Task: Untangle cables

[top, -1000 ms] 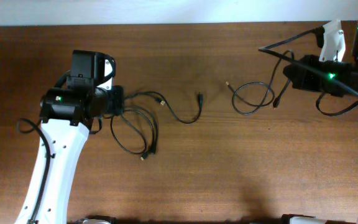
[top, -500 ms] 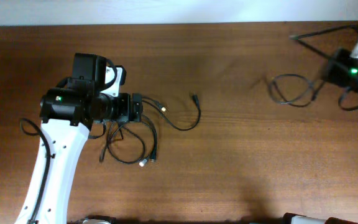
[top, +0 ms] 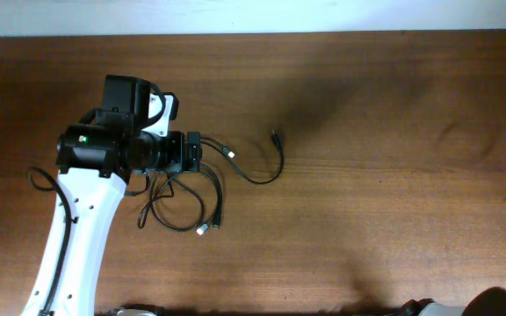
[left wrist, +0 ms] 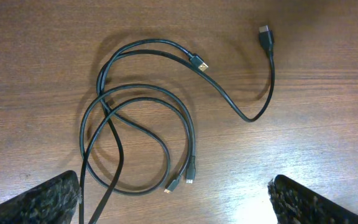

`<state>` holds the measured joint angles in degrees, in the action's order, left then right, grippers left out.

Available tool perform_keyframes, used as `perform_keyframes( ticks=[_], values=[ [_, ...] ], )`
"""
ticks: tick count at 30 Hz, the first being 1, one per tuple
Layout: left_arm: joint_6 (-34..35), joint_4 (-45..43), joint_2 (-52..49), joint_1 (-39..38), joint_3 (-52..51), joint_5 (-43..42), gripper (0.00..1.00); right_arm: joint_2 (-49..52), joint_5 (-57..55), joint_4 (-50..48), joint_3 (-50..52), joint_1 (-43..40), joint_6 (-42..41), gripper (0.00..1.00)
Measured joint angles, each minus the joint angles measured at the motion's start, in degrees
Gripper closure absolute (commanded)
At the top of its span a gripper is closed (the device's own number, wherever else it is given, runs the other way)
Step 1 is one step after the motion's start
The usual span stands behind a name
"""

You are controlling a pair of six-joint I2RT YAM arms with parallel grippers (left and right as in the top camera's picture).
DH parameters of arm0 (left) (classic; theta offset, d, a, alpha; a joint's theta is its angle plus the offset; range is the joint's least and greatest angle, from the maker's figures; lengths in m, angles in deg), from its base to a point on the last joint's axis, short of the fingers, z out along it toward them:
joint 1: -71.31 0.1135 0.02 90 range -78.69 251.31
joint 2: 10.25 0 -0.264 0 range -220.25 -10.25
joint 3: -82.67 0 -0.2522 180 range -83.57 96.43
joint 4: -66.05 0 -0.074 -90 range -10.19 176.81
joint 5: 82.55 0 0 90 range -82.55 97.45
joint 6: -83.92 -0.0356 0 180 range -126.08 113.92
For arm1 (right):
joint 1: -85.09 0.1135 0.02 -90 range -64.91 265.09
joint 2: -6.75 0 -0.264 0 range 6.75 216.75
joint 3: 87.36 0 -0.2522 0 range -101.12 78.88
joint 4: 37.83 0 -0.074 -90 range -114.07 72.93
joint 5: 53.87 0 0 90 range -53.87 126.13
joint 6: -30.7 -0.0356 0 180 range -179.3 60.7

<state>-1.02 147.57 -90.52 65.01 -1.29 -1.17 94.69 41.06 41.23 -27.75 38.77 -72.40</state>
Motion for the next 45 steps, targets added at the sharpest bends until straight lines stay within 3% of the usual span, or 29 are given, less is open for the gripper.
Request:
perform_keyframes(
  ticks=[5,11,13,14,15,16,26,30,38,45],
  values=[
    [0.00,0.00,0.00,0.00,0.00,0.00,0.01,7.26,-0.55,-2.36,0.02,-0.22,0.22,0.96],
    [0.00,0.00,0.00,0.00,0.00,-0.02,0.01,7.54,-4.52,-2.38,0.02,-5.09,0.22,0.91],
    [0.00,0.00,0.00,0.00,0.00,0.00,0.01,7.61,-4.81,-2.34,0.02,-6.51,-0.26,0.76],
    [0.00,0.00,0.00,0.00,0.00,0.00,0.01,7.69,-4.83,-2.23,0.02,-7.17,-0.66,0.43],
    [0.00,-0.02,0.00,0.00,0.00,-0.02,0.01,7.74,-4.90,-1.90,0.02,-7.54,-0.70,0.18],
    [0.00,-0.02,0.00,0.00,0.00,0.00,0.01,7.78,-4.90,-1.62,0.02,-7.65,-0.92,0.01],
    [0.00,-0.04,0.00,0.00,0.00,0.00,0.01,7.80,4.33,3.91,0.02,-7.65,-0.37,0.01],
    [0.00,-0.07,0.00,0.00,0.00,0.00,0.01,7.80,12.13,6.86,0.02,-6.21,5.84,0.01],
    [0.00,-0.07,0.00,0.00,0.00,0.02,0.01,7.85,15.61,10.60,0.37,15.67,18.25,0.01],
    [-0.02,-0.02,0.00,0.00,0.00,3.78,0.01,9.35,15.96,7.17,6.71,36.41,24.33,0.01]
  ],
)
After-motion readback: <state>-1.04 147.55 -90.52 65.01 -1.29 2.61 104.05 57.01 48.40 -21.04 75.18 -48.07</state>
